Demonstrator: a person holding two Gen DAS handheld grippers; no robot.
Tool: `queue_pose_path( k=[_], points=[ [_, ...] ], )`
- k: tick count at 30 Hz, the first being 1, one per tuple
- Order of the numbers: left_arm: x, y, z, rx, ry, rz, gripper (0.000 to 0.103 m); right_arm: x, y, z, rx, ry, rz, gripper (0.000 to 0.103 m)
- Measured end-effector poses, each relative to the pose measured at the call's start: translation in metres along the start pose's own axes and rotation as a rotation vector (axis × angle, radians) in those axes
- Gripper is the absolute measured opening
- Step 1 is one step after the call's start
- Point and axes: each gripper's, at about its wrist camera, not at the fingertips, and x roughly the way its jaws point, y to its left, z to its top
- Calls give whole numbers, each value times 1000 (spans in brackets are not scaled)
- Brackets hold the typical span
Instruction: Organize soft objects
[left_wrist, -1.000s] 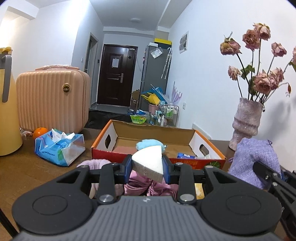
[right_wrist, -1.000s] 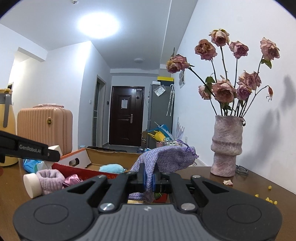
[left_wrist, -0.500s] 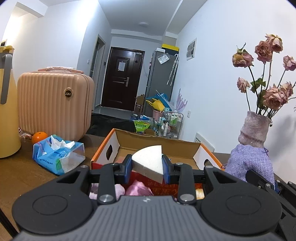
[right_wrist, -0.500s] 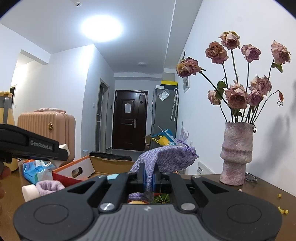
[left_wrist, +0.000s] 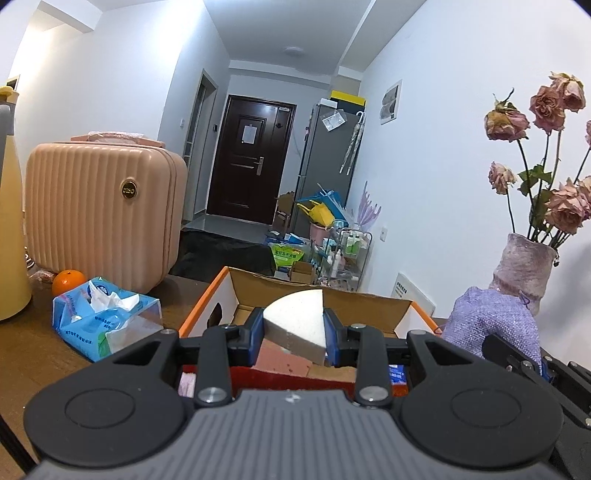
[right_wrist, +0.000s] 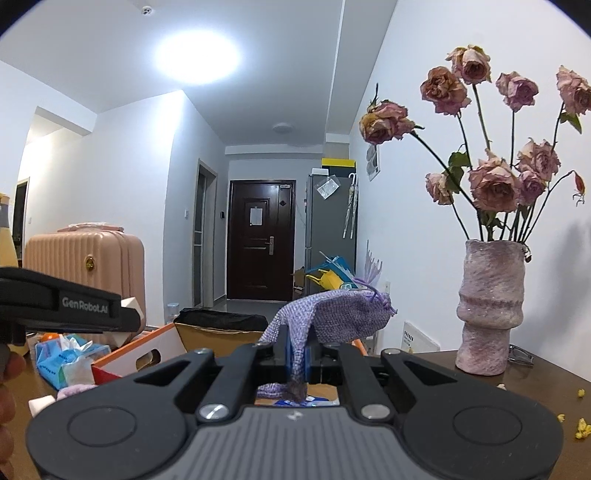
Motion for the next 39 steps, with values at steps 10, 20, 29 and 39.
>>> queue_pose_path(
  k=[10, 20, 29, 39],
  points=[
    [27, 2, 7, -9, 0, 20, 34, 27, 9, -1, -8, 12, 3, 6],
    [49, 4, 13, -9, 1, 31, 34, 52, 10, -1, -3, 21, -3, 6],
    [71, 1, 14, 6, 15, 47, 34, 71, 11, -2, 2, 50, -1, 6],
    [94, 0, 13, 22, 46, 83, 34, 105, 11, -7, 22, 163, -2, 6]
  ],
)
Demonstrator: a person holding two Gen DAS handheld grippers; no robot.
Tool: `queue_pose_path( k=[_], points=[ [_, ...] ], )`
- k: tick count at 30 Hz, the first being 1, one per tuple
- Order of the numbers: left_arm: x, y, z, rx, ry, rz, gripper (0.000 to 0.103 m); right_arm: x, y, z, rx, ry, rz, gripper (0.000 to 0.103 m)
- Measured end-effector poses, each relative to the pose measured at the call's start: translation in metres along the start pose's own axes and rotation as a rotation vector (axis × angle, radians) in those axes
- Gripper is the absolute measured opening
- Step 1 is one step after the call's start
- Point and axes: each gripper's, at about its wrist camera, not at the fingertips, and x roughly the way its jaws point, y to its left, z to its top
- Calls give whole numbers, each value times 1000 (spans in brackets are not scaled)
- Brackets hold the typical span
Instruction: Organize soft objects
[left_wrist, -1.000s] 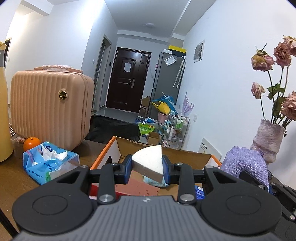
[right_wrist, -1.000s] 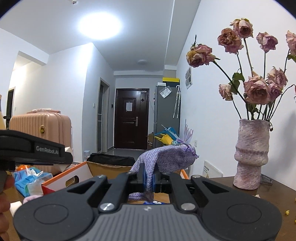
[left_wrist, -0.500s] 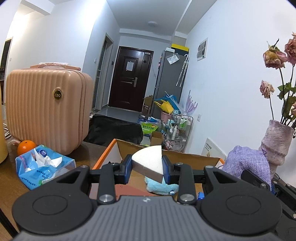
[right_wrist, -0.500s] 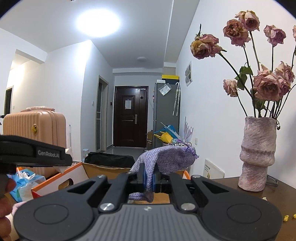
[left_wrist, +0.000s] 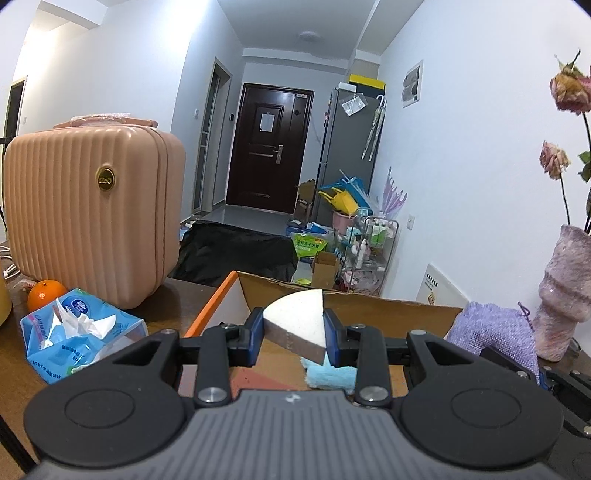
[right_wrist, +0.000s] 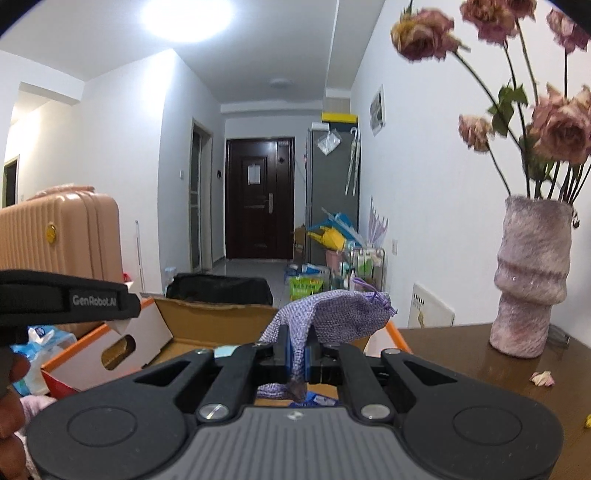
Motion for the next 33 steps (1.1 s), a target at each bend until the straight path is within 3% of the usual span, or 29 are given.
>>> queue_pose_path(
  k=[10, 19, 22, 24, 25, 27, 28, 29, 30, 32, 33],
  points=[
    [21, -1, -8, 34, 40, 25, 34, 21, -2, -13, 15, 96, -2, 6],
    [27, 0, -15, 46, 53, 38, 34, 21, -2, -16, 23, 111, -3, 7],
    [26, 2, -15, 26, 49, 26, 36, 23, -5, -14, 31, 118, -6, 12],
    [26, 5, -16, 15, 46, 25, 46, 22, -6, -14, 38, 118, -14, 15],
    [26, 6, -15, 7, 44, 25, 51, 21, -7, -13, 42, 119, -14, 18],
    [25, 9, -16, -5, 40, 39, 74, 21, -9, -14, 51, 128, -12, 28],
    [23, 9, -15, -10, 33, 46, 80, 21, -10, -14, 56, 133, -13, 40],
    [22, 10, -16, -18, 22, 58, 94, 21, -11, -14, 65, 137, -13, 54],
    [20, 12, -16, -27, 12, 69, 103, 20, -12, -14, 72, 136, -15, 61],
    [15, 13, -16, -38, -24, 97, 103, 17, -14, -13, 82, 118, -30, 85],
    [14, 13, -15, -35, -29, 97, 103, 15, -14, -13, 81, 104, -38, 87]
  ],
)
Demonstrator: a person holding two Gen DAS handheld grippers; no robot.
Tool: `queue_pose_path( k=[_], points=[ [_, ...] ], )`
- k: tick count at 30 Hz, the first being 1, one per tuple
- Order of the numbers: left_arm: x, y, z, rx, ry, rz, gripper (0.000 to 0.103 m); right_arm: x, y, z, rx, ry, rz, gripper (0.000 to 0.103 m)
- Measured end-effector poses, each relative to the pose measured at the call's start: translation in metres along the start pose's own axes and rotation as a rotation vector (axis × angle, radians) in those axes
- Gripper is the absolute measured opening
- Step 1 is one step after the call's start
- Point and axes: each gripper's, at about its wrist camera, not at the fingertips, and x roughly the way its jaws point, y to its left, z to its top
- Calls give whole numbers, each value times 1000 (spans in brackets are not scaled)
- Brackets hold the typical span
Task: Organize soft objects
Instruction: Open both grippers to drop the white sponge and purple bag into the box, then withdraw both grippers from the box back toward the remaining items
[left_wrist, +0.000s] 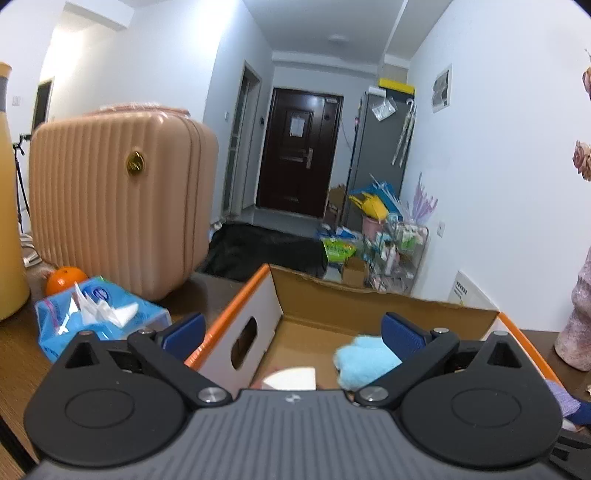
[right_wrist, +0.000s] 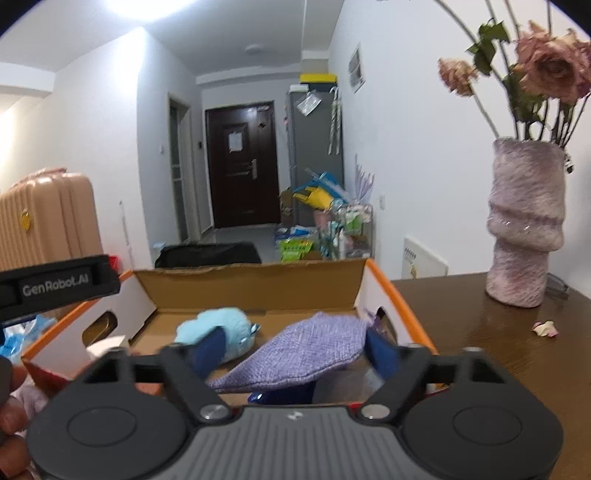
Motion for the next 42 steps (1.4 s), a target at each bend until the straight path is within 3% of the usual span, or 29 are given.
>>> queue_pose_path(
  k=[12, 16, 19, 42],
  points=[
    [0, 0, 1, -8, 6, 15, 103, -8, 5, -4, -33, -22, -10, 92],
    [-5, 1, 0, -19, 4, 24, 103, -14, 3, -7, -33, -47, -14, 102],
    [-10, 1, 0, -15, -6, 19, 103, -22, 2, -8, -32, -73, -14, 103],
    [-66, 20, -20, 30, -39, 34, 103, -86, -7, -30, -74, -142, -13, 103]
  ],
)
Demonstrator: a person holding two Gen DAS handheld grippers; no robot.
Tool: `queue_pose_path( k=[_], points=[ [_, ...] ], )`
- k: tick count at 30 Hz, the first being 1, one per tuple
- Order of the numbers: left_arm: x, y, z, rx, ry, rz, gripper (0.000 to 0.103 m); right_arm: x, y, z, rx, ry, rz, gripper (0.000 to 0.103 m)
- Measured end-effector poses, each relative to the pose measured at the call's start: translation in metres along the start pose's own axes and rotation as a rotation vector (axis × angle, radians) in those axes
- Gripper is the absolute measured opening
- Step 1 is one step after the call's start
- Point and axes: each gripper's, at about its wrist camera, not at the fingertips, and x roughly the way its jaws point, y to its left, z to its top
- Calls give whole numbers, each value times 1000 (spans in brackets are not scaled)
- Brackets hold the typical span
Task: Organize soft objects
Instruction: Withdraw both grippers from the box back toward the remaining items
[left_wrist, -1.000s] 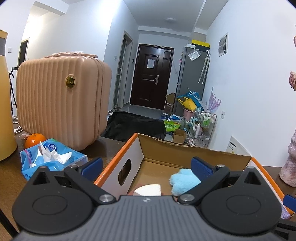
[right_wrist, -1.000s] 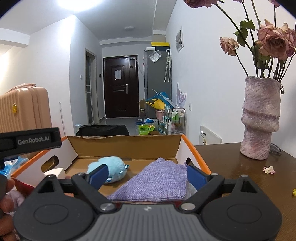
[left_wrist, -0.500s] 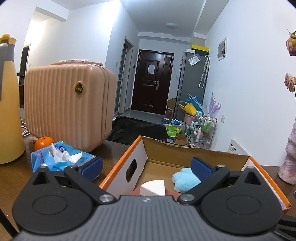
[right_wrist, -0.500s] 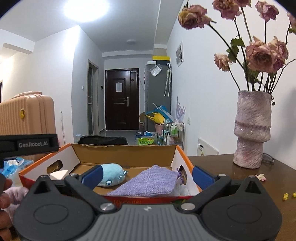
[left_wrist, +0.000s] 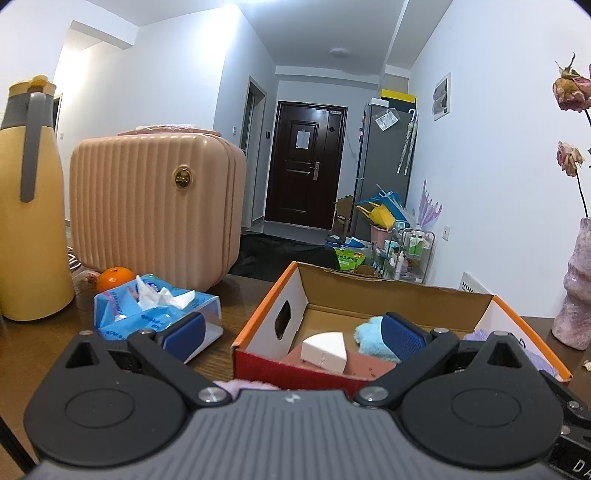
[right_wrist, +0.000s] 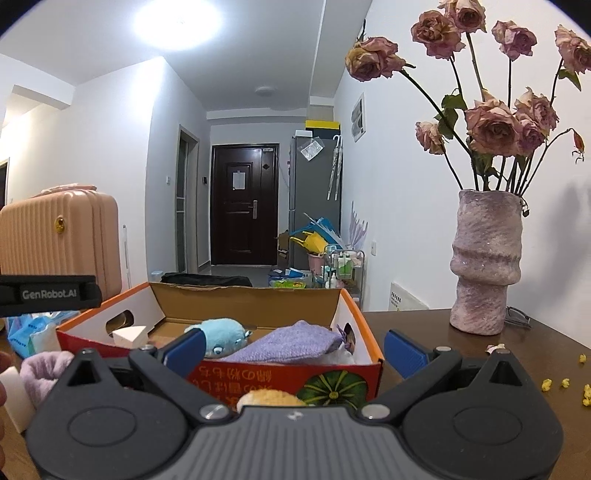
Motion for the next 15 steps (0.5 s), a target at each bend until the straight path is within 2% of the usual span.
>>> queue_pose_path(
  k=[15],
  points=[
    [-37, 16, -14, 16, 5, 10, 103, -41, -2, -11, -20, 3, 2, 103]
  ],
)
